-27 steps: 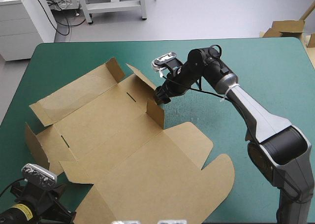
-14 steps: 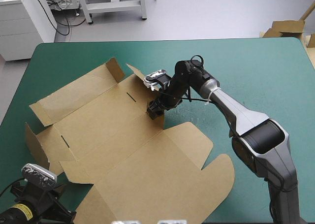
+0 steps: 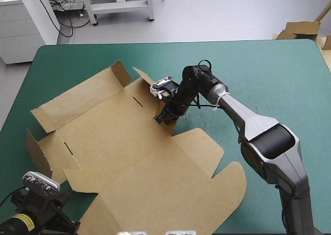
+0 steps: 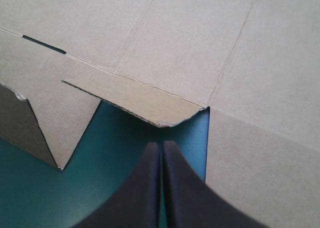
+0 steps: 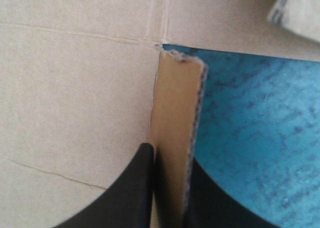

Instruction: Fold the box

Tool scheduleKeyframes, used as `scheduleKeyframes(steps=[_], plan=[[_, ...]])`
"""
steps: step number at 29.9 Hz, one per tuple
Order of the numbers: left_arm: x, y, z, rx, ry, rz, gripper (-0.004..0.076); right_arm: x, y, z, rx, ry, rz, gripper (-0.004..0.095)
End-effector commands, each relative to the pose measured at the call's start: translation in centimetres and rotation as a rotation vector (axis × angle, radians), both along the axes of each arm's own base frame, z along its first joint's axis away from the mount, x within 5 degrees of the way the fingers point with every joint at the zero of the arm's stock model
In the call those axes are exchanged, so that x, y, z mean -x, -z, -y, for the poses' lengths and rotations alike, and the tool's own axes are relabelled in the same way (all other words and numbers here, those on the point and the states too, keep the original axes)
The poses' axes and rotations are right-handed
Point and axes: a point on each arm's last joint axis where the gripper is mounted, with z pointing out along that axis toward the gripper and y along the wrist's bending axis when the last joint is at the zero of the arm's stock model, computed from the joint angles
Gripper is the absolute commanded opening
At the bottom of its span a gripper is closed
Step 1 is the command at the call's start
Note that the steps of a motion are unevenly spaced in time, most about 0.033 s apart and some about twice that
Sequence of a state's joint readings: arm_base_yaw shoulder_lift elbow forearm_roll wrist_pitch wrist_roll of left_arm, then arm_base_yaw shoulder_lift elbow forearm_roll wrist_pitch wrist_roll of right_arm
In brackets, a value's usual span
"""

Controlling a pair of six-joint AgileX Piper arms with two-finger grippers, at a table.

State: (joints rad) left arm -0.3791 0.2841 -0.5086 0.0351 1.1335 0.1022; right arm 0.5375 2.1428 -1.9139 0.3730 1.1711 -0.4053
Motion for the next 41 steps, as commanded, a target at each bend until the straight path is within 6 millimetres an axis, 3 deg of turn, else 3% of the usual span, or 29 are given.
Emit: scheduleKeyframes(steps=[1, 9, 16, 21, 28, 41], plan=[[-0.4, -1.1, 0.2, 0.031, 0.001, 0.064, -0.0008, 0.6, -3.8, 0.1, -0.069, -0.024, 0.085, -0.0017], [-0.4, -1.1, 0.2, 0.031, 0.001, 0.064, -0.0008, 0.4, -4.2, 0.2, -0.05, -0.108, 0.151, -0.002], [-0.4, -1.1, 0.2, 0.031, 0.001, 0.064, -0.0008, -0.9, -6.6, 1.3, 0.12, -0.292, 0.41, -0.002], [-0.4, -1.1, 0.2, 0.031, 0.001, 0.064, -0.0008, -1.0, -8.1, 0.9, 0.094, -0.454, 0.527, -0.002], [-0.4, -1.1, 0.2, 0.031, 0.001, 0.064, -0.0008, -0.7, -8.4, 0.4, 0.065, -0.583, 0.585, -0.0021], [-0.4, -1.1, 0.2, 0.031, 0.001, 0.064, -0.0008, 1.7, -7.6, -3.3, 0.064, -0.764, 0.61, -0.0021]])
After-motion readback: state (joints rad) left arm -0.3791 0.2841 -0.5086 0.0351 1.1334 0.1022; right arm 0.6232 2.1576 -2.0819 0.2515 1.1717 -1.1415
